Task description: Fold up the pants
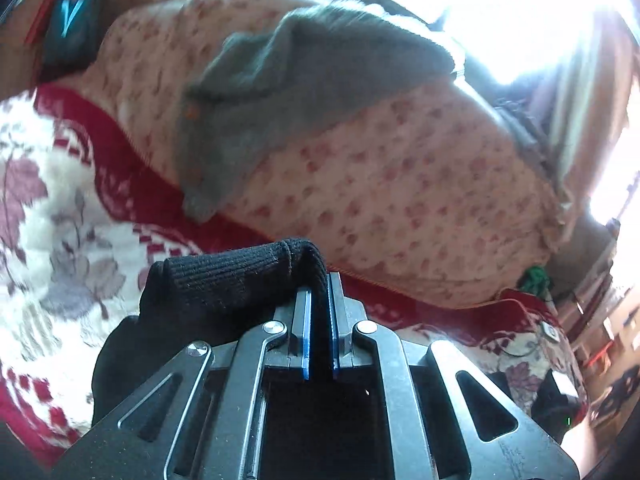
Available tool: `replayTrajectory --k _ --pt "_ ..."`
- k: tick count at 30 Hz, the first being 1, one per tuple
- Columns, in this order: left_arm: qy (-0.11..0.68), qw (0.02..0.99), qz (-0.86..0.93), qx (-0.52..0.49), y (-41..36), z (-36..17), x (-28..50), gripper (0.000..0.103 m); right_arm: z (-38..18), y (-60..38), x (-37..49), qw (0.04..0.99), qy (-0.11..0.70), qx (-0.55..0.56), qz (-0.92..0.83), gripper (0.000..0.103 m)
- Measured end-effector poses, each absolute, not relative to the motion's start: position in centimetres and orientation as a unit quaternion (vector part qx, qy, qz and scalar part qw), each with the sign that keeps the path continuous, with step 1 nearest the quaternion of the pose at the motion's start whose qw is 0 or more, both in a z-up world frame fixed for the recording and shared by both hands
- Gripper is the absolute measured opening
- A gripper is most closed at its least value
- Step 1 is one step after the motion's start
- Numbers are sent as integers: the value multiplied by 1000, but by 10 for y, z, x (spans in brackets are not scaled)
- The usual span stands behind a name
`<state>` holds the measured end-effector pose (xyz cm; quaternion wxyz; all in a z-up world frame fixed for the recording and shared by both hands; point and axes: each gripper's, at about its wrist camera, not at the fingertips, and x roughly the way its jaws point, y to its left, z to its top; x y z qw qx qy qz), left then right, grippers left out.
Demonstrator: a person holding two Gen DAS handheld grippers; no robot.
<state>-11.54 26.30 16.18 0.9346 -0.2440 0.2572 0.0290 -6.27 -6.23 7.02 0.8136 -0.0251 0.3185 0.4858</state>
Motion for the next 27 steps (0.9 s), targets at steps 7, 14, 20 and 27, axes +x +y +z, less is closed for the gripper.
replayTrajectory --k 7,14,20,27 --pt "330 900 120 -257 270 87 -170 6 49 -55 -85 775 355 -52 521 7" --pt "388 845 146 -338 296 23 -184 6 29 -36 -96 756 383 -106 521 13" --pt "380 869 165 -272 271 51 -193 11 37 -43 -98 779 351 -123 505 36" --pt "343 904 154 -201 232 80 -210 50 28 -25 -114 790 305 -221 484 39"
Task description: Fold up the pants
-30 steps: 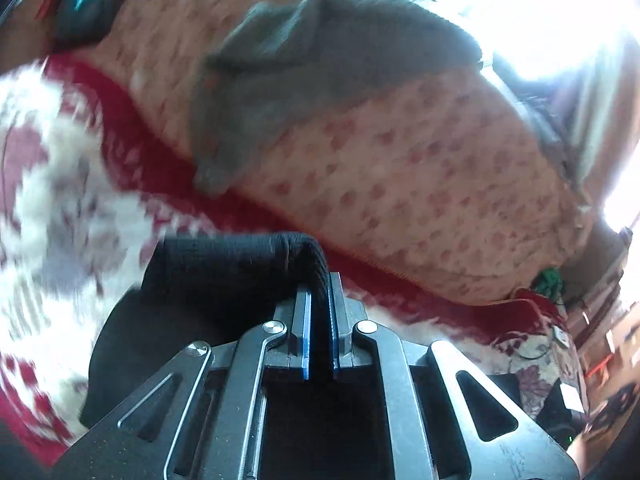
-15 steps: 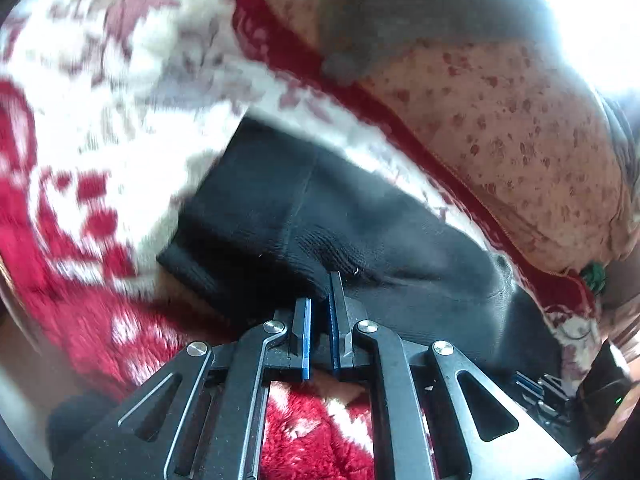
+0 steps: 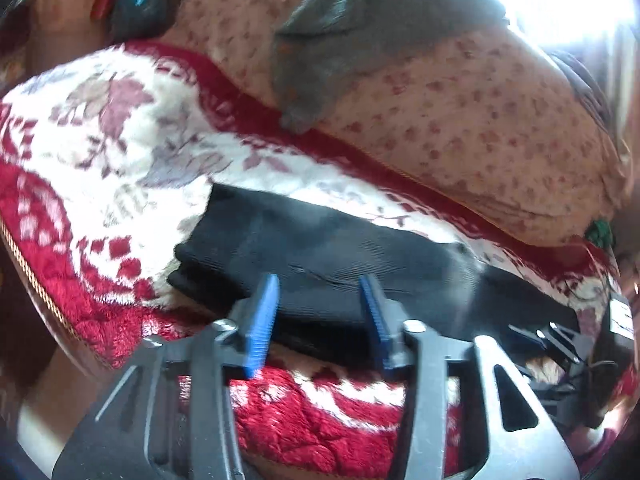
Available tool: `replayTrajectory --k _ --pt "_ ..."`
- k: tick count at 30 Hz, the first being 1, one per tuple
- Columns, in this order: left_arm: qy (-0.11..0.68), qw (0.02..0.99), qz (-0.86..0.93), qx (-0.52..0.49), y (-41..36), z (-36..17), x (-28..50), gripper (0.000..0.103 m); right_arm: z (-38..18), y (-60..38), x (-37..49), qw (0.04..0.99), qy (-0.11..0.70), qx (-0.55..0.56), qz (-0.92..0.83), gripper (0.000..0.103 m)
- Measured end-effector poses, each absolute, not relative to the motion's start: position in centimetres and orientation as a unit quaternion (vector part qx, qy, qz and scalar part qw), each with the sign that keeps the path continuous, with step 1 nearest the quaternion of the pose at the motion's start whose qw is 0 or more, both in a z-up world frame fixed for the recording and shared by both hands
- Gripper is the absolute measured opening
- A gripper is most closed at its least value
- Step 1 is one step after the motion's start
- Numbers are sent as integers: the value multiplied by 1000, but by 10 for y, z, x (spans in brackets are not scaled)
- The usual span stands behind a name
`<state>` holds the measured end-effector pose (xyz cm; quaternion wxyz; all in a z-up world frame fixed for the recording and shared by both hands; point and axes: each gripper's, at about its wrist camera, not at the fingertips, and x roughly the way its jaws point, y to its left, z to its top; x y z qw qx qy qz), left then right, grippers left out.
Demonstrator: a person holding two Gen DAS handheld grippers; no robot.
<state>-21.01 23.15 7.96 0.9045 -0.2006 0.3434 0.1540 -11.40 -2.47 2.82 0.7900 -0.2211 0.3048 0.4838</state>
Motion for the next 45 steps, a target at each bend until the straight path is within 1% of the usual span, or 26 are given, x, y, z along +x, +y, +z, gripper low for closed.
replayTrajectory --k 4,9,11,14,17,20,23,31,32,33,34,35,36,37,38,39,40,41,45 --pt "346 911 120 -187 218 81 -206 50 17 -15 -119 794 289 -269 462 39" --pt "370 906 96 -179 202 70 -188 50 20 -14 -110 801 297 -251 455 39" --pt "380 902 83 -185 199 66 -186 50 27 -19 -110 805 287 -247 457 39" --pt "399 889 77 -211 198 57 -186 50 25 -18 -107 802 288 -265 452 39" --pt "416 871 76 -248 201 47 -185 50 20 -18 -99 798 303 -247 458 39" --pt "434 851 76 -284 205 34 -178 50 19 -17 -100 797 302 -249 460 39" --pt "428 846 74 -310 207 34 -173 50 17 -17 -100 797 299 -254 459 41" --pt "417 822 78 -380 218 26 -150 50 14 -14 -91 803 293 -254 453 42" --pt "417 818 81 -387 219 23 -147 50 14 -14 -90 803 292 -253 455 41" --pt "414 816 83 -395 220 20 -146 50 14 -14 -89 803 291 -250 456 34" --pt "410 814 86 -402 221 19 -145 50 15 -14 -88 801 292 -247 460 32" --pt "404 815 86 -406 221 19 -144 50 15 -14 -87 798 293 -245 466 24" --pt "394 818 86 -410 222 21 -145 49 16 -14 -87 796 294 -243 471 17" --pt "390 820 86 -409 222 22 -146 30 16 -14 -88 794 293 -242 474 14" --pt "392 822 88 -404 222 23 -146 19 18 -14 -89 793 292 -240 478 10" --pt "394 824 89 -397 222 24 -147 14 20 -15 -90 792 293 -236 481 8" --pt "391 827 85 -395 222 25 -150 10 22 -16 -91 792 293 -229 485 7" --pt "391 829 83 -391 222 27 -153 9 28 -20 -93 792 293 -215 491 7" --pt "373 855 75 -353 213 50 -173 9 46 -31 -102 785 290 -197 511 7"
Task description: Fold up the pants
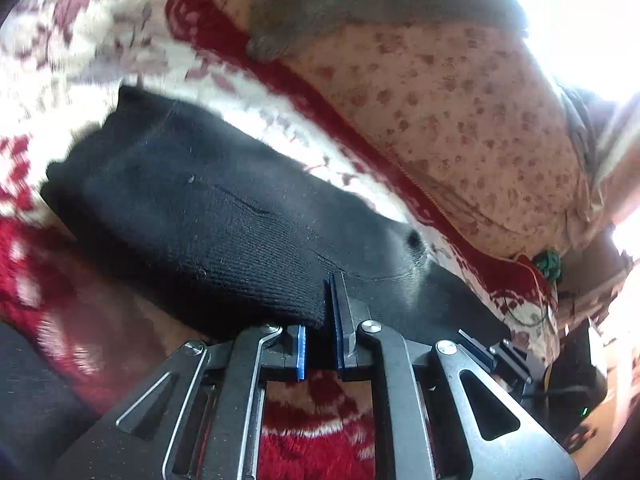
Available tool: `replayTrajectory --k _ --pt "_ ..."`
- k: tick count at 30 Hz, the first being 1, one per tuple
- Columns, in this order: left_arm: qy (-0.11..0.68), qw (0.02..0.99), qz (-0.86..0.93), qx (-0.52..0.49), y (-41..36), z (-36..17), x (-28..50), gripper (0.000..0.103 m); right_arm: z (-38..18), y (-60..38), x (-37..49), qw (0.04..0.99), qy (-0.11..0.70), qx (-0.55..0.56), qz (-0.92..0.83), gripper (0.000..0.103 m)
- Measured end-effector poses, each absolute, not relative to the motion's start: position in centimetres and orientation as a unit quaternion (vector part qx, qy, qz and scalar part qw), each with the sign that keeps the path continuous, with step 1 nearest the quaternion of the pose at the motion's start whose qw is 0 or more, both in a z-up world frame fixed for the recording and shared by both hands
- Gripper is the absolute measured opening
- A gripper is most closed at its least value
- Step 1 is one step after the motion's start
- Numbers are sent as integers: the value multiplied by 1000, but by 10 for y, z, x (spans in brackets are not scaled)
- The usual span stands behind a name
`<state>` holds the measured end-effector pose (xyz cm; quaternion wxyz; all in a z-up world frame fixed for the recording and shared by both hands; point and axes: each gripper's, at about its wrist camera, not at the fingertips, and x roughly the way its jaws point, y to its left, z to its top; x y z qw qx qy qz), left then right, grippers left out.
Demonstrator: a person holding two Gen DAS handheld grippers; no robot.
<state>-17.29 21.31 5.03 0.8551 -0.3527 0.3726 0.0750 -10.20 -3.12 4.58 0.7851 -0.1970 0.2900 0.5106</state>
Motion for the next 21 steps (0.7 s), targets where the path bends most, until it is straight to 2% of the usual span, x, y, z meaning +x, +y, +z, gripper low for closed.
replayTrajectory --k 4,7,8,9,10,11,12,21 --pt "405 850 92 -325 210 36 -168 9 36 -27 -107 773 302 -209 517 7" --pt "421 828 101 -357 218 11 -163 11 13 -17 -101 771 329 -216 500 11" --pt "414 830 97 -361 219 12 -166 11 16 -18 -102 774 327 -210 500 15" --pt "411 836 97 -350 219 18 -169 17 19 -20 -103 772 330 -209 501 24" --pt "407 842 105 -337 218 24 -173 25 21 -22 -103 770 334 -210 502 29" --pt "402 850 118 -318 218 31 -179 28 23 -26 -103 770 338 -210 500 34" --pt "400 854 128 -307 219 36 -183 32 26 -35 -101 772 341 -204 497 34" --pt "362 868 158 -301 232 68 -218 32 42 -163 -60 819 400 -26 410 36"
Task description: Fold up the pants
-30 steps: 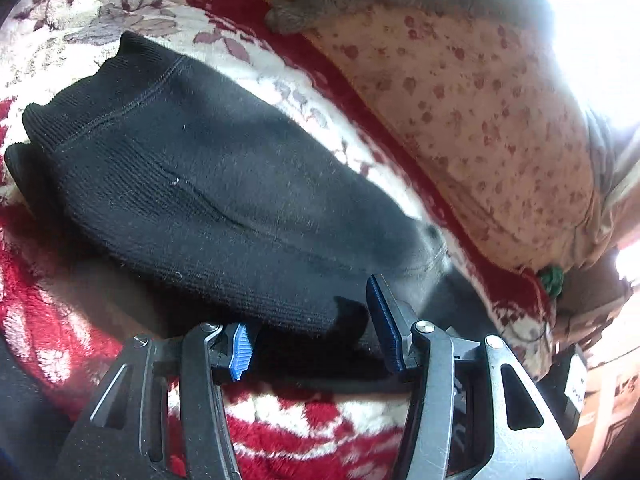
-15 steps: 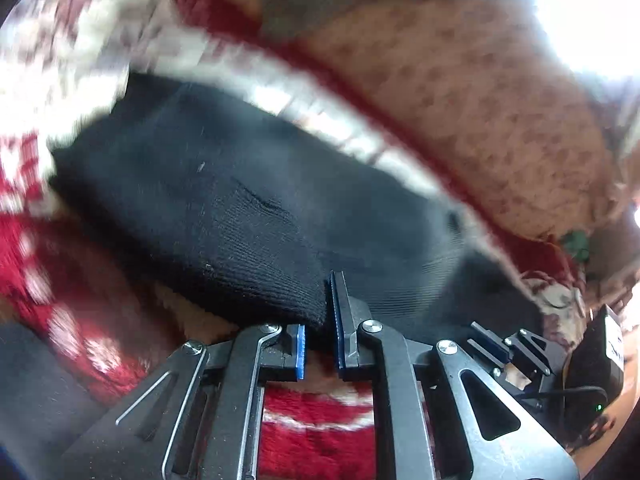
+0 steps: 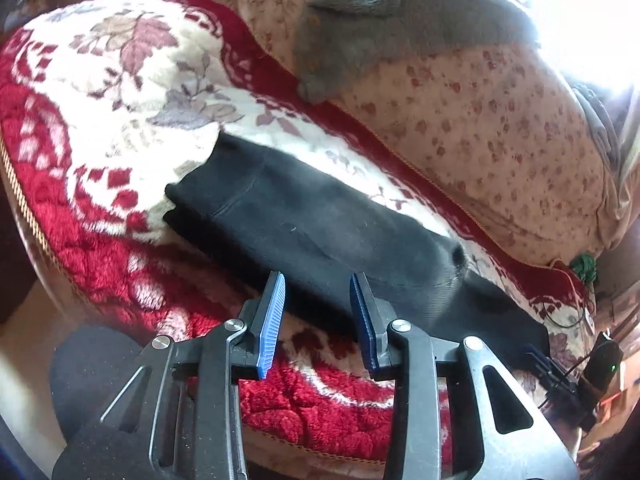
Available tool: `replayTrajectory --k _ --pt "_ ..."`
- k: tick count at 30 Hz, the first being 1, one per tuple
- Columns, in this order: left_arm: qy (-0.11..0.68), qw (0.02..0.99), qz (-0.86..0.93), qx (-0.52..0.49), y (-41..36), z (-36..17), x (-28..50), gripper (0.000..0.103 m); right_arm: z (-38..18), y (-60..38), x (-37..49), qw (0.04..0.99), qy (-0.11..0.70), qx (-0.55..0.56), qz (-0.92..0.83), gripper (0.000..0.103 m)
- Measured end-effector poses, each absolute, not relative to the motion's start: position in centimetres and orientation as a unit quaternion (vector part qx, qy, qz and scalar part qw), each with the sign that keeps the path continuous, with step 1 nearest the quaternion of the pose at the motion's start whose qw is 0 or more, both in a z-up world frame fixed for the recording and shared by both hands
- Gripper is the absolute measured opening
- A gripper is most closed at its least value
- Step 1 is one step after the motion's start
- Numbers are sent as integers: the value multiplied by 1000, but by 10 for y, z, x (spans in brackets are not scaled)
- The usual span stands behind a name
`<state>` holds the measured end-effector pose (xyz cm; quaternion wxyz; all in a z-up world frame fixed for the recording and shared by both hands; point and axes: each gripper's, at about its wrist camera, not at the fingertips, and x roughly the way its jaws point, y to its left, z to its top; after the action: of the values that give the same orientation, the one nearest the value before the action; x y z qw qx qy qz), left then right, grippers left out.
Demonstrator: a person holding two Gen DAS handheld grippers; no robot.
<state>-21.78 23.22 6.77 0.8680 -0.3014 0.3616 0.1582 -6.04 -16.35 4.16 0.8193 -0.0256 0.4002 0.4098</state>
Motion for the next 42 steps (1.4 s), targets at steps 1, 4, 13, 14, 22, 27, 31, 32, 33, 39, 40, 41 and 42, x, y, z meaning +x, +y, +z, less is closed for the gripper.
replayTrajectory --k 1,4,13,14,22,27,31,32,33,39,40,41,42 --pt "362 870 157 -295 229 70 -215 32 42 -176 -58 824 405 -15 396 36" --pt "365 873 138 -291 217 74 -202 32 43 -219 -52 837 418 28 353 37" --pt "398 890 -29 -221 114 87 -127 50 32 -330 -45 854 451 136 221 50" --pt "402 889 -49 -214 102 87 -118 52 28 -337 -42 848 461 148 215 50" --pt "458 855 -194 -146 -7 77 -32 52 -6 -363 -22 813 474 261 215 51" --pt "484 826 -265 -117 -55 69 22 52 -13 -368 -11 804 460 304 223 52" --pt "498 811 -297 -78 -93 62 59 52 -17 -372 -8 799 452 314 241 52" --pt "501 807 -304 -72 -98 59 65 52 -18 -373 -7 799 451 315 244 52" --pt "506 800 -315 -68 -107 56 73 52 -18 -374 -8 798 449 315 248 52" --pt "529 768 -355 -64 -140 38 107 52 -18 -373 -7 800 450 304 256 52" --pt "532 763 -361 -58 -146 36 111 52 -18 -372 -6 800 451 303 256 52" --pt "534 761 -364 -52 -150 34 114 52 -18 -372 -6 800 452 301 256 52" --pt "535 759 -368 -42 -156 32 116 52 -18 -372 -6 800 453 300 256 52"
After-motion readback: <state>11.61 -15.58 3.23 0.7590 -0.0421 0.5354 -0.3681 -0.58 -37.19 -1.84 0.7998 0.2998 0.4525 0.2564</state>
